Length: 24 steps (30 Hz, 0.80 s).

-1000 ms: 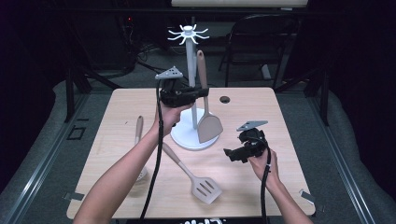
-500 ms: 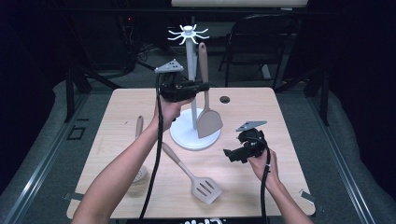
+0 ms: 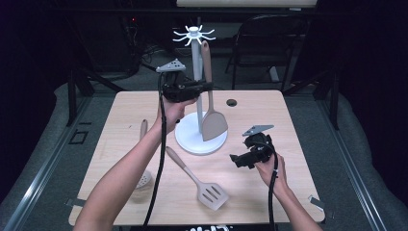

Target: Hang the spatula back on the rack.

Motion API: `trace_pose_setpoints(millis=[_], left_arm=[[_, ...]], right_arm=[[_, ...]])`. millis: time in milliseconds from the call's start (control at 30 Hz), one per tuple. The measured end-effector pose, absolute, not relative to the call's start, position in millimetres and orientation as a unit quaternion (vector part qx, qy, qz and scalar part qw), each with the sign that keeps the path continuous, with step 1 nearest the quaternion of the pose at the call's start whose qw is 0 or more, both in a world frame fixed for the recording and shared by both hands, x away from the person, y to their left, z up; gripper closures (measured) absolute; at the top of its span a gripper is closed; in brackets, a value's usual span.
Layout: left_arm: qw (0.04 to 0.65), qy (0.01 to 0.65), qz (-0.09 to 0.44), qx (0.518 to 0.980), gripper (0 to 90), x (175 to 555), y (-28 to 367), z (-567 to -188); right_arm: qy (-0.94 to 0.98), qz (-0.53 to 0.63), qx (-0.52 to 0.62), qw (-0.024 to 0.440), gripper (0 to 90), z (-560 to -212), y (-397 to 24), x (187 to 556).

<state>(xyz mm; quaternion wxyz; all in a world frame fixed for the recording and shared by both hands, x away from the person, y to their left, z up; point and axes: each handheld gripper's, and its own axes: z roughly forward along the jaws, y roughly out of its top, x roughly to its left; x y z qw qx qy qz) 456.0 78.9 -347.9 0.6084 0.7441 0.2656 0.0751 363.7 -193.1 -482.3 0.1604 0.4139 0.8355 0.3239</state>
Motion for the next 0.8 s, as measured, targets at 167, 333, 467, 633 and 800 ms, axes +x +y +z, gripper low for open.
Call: trace_pose_setpoints(millis=[167,333,467,633,800], left_arm=[[0.607,0.272,0.078,0.743,77.0,459.3,80.4,-349.5],[0.602,0.281,0.081,0.743,77.0,464.3,82.7,-352.8],[0.598,0.283,0.089,0.745,76.9,466.7,83.8,-354.3],[0.589,0.277,0.112,0.751,76.9,467.1,82.6,-353.6],[0.58,0.274,0.142,0.754,76.5,469.0,82.9,-354.3]], right_arm=[[0.837,0.321,0.412,0.162,0.0,-481.3,-193.7,363.4],[0.837,0.321,0.412,0.162,0.0,-481.4,-193.5,363.3],[0.838,0.32,0.412,0.161,0.0,-481.4,-194.0,363.6],[0.837,0.32,0.412,0.163,0.0,-482.1,-193.8,363.7],[0.839,0.317,0.411,0.162,0.0,-482.9,-192.9,363.8]])
